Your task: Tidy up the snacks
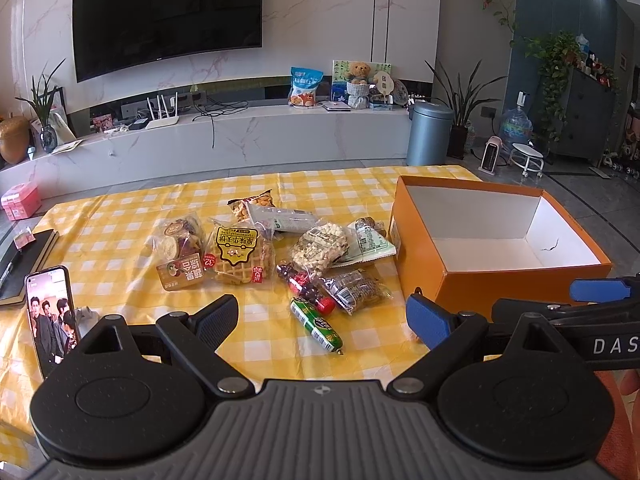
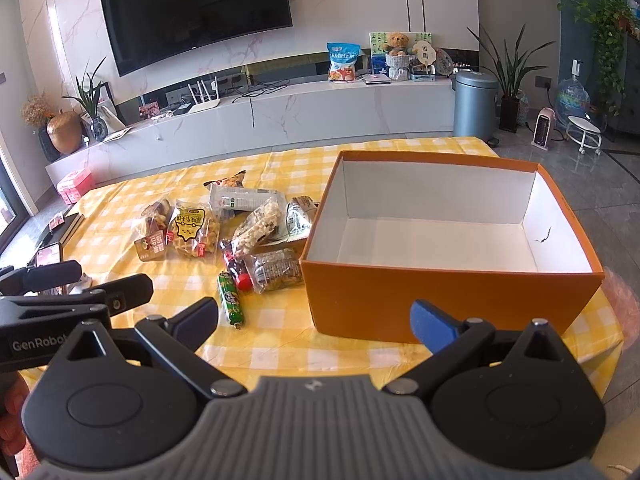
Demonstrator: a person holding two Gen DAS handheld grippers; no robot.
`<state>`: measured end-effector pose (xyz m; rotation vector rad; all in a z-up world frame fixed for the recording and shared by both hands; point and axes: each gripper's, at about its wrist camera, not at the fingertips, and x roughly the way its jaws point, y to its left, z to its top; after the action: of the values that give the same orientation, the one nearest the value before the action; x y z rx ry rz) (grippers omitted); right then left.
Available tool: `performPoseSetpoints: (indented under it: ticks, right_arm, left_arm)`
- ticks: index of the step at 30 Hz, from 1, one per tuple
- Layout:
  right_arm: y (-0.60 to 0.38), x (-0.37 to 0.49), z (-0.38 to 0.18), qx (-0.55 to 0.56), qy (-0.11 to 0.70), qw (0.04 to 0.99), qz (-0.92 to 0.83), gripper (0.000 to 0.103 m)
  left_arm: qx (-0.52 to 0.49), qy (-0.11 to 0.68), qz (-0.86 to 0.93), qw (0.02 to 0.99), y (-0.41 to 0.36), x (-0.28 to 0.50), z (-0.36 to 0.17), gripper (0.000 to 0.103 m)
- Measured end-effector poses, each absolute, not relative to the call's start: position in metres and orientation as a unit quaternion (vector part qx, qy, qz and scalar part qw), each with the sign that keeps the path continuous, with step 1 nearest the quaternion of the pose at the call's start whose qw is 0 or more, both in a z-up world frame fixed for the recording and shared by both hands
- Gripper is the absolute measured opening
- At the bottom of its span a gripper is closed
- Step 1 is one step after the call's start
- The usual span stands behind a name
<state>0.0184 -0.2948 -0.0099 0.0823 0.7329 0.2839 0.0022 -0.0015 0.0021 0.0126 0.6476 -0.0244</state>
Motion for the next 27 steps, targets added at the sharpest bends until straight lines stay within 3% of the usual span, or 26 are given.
performPoseSetpoints:
  ticks: [21,27]
  right_arm:
    - [-0.297,0.025,-0.013,0.038,0.345,0.928,0.135,0.099]
    - [-0.292,0.038,-0.010,0.029,0.315,0.938,0.142,0.092]
  left_arm:
    - [0.014,0.299,-0.031,0.954,-0.009,0.011,0.013,0.103]
    - [0.001,0.303,-0.044,0.952,0.009,0.032,0.017,0.088]
